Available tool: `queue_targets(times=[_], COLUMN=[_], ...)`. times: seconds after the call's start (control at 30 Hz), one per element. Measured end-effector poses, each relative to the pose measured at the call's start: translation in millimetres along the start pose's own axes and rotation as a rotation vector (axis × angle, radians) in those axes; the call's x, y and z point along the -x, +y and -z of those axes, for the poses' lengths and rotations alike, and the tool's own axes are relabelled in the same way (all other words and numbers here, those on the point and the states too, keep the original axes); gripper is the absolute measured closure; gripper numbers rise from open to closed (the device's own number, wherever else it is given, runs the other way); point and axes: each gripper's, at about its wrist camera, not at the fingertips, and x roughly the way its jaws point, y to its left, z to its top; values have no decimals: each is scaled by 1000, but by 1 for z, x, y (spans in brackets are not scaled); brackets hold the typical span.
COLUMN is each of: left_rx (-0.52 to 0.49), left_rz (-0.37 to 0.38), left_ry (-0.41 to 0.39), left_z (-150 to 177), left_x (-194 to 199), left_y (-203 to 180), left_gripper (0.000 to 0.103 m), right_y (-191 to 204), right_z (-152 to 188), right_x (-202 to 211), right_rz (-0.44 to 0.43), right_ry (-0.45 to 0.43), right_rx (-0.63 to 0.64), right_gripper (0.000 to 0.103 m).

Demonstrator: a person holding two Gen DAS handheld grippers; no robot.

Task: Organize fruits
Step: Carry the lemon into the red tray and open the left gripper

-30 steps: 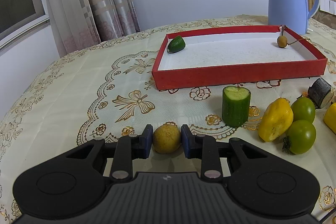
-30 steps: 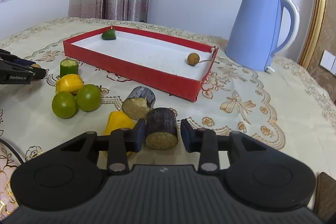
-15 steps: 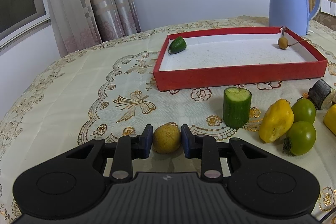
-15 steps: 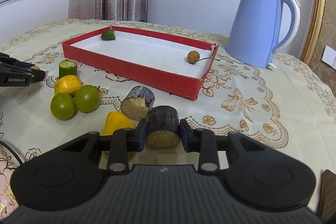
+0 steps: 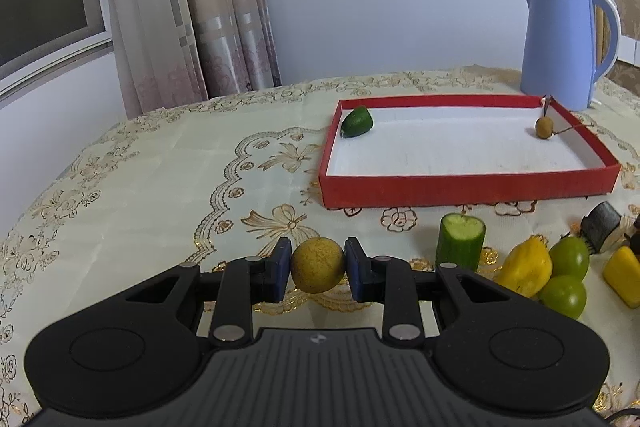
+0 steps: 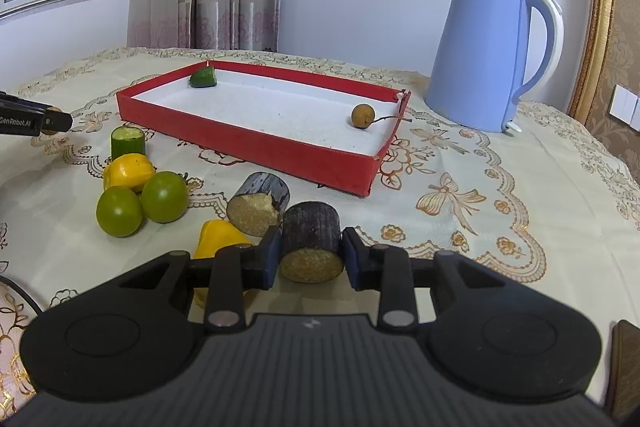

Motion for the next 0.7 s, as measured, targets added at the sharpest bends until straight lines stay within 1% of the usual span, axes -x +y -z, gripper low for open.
queue_targets(times=[0.1,0.2,0.7], left_rx=[4,-2,-77], left_rz=[20,23,2], left_ry=[1,-2,-34], left_z=[-1,-3,-26], left_x=[1,2,-9], left_y=[-3,-6,-29], left_gripper=[75,75,75], right_y=[0,0,-2], right_z=[0,0,0], right_x=[1,1,0], right_rz=[1,0,-10], right_ry=[-4,-6,-9], right_rx=[1,1,-9], right_gripper=[72,72,72])
